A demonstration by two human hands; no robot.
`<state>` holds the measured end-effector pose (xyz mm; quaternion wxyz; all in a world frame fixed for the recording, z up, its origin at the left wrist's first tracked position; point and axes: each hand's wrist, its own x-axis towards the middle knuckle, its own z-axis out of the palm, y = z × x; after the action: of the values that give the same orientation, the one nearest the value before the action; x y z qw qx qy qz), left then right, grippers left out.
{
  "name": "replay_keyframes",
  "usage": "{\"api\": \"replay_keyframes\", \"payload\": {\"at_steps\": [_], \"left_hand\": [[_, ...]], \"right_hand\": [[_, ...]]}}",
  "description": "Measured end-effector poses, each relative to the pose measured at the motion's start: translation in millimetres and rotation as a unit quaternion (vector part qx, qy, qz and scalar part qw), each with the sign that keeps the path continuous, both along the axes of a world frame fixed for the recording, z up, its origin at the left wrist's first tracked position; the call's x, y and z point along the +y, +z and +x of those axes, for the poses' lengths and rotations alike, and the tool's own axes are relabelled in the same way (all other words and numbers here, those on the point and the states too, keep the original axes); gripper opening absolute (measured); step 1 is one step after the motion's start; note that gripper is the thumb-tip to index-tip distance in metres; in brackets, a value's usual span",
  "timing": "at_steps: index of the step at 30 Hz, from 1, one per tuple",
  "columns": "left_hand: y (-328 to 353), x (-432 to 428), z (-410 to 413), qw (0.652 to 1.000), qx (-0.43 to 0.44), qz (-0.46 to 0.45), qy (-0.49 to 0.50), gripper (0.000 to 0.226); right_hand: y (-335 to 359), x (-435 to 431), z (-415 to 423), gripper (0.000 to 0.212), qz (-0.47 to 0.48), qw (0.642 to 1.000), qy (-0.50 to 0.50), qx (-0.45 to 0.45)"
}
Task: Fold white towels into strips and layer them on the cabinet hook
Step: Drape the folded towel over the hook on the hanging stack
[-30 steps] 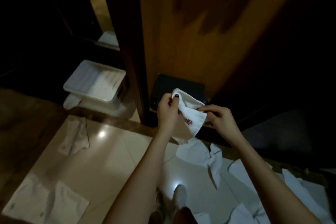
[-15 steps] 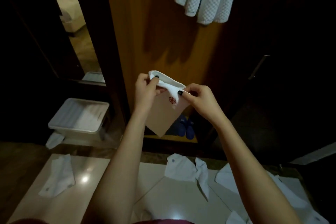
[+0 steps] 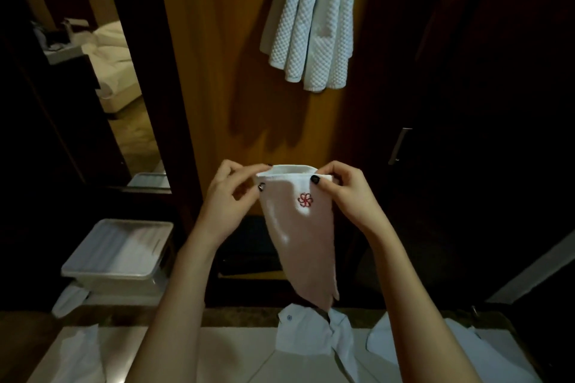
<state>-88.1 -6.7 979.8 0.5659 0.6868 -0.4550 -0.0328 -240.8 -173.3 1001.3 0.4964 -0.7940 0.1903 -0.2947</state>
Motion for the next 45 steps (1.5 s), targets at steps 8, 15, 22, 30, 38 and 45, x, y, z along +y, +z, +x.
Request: {"api": "replay_keyframes", "payload": {"at_steps": [8, 15, 22, 30, 38, 45], "left_hand": [[13, -2, -9, 0.989, -0.029, 0.086, -0.121, 0.031], [-1, 0, -12, 0.972, 0.043, 0.071, -0.222, 0.018], [-15, 13, -18, 0.976, 0.074, 0.018, -0.202, 0.021], [-11, 26, -10, 0.979, 0.048, 0.006, -0.196, 0.026], [-8, 37, 9, 0.979, 0.052, 0.068, -0.187, 0.018], [-12, 34, 19, 0.978, 0.070, 0.106, -0.166, 0.013]], "right_hand": [[20, 26, -18, 0.005, -0.012, 0.992, 0.079, 0.102], [15, 46, -23, 0.006, -0.012, 0.989, 0.078, 0.123], [-12, 76, -23, 0.010, 0.084, 0.996, -0.007, 0.042], [-39, 106, -13, 0.007, 0.121, 0.983, -0.121, -0.072], [-41, 98, -12, 0.013, 0.068, 0.980, -0.161, -0.093], [-38, 84, -18, 0.016, 0.099, 0.980, -0.155, -0.072]]}}
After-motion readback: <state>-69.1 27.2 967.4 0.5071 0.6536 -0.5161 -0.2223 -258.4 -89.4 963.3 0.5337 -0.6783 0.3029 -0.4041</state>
